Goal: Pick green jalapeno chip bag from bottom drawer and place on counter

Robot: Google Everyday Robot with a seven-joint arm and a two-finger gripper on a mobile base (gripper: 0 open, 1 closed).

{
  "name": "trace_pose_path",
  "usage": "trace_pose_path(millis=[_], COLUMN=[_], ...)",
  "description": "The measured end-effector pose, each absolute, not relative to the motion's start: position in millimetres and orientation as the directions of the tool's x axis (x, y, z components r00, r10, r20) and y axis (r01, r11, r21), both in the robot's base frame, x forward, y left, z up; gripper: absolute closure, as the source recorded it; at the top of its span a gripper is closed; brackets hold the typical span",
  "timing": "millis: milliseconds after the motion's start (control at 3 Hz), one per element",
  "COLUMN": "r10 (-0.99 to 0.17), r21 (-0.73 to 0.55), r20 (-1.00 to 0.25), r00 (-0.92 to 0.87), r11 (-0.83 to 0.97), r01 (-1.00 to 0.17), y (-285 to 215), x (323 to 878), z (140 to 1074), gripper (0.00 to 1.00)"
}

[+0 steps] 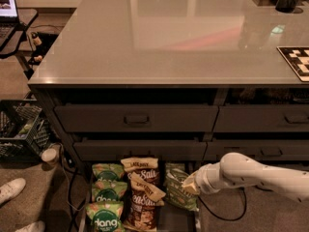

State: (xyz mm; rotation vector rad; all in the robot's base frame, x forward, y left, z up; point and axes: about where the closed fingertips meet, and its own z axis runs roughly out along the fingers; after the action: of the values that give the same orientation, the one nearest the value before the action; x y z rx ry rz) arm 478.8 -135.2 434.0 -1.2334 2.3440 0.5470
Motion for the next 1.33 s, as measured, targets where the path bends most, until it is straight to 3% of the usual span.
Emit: trace_pose_path(millis=[1333], r10=[-0.699], r21=[0.056], r20=[-0.547], r00=[-0.462], r11=[0.519], r01=[-0.853], y=[-132.5], x=[384.5], z=[592.1], gripper=[1.00])
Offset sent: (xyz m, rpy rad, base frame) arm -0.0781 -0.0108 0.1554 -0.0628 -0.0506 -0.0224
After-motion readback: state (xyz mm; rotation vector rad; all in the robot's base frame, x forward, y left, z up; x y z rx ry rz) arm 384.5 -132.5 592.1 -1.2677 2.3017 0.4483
